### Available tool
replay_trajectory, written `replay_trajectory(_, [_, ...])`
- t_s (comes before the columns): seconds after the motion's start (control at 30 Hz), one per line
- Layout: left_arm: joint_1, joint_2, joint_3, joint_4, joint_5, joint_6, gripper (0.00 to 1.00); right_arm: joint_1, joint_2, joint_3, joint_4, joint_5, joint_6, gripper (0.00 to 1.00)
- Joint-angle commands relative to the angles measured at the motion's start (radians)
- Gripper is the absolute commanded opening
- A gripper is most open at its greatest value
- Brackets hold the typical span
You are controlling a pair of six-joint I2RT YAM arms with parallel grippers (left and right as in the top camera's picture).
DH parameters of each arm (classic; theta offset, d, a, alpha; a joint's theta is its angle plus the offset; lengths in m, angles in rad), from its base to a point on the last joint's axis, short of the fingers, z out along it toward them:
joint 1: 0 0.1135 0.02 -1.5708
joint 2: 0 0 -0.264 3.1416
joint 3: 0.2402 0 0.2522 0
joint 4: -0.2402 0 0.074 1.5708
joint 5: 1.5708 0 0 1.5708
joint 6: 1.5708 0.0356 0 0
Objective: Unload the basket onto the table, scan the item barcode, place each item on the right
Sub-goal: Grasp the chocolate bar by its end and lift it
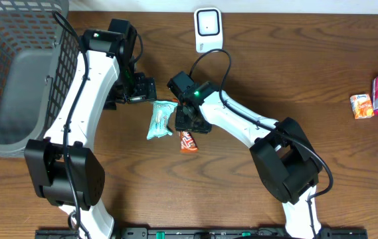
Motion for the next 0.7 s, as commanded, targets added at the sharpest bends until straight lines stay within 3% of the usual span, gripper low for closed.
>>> replay_trajectory(0.0, [0.004, -0.008, -0.001, -0.003, -0.01, 0.01, 0.98, 0.004, 0.009, -0.036, 0.007, 0.052, -0.082, 0.47])
replay_trajectory(0.07, [0.004, -0.008, -0.001, -0.003, -0.01, 0.01, 0.98, 0.004, 0.009, -0.063, 0.019, 0.053, -0.093, 0.46])
replay_trajectory(0.17, [0.004, -0.008, -0.001, -0.003, -0.01, 0.01, 0.98, 0.004, 0.009, -0.094, 0.023, 0.052, -0.092, 0.33])
replay_trajectory(0.27, [0.004, -0.008, -0.001, -0.003, -0.01, 0.01, 0.98, 0.002, 0.008, -0.097, 0.005, 0.051, -0.104, 0.1])
replay_trajectory(0.33, [0.004, -0.008, -0.001, -0.003, -0.01, 0.01, 0.98, -0.005, 0.005, -0.086, -0.02, 0.048, -0.131, 0.01])
replay_trajectory(0.67, [0.004, -0.008, -0.001, -0.003, -0.01, 0.01, 0.98, -0.178, -0.071, 0.117, -0.386, 0.049, -0.303, 0.01])
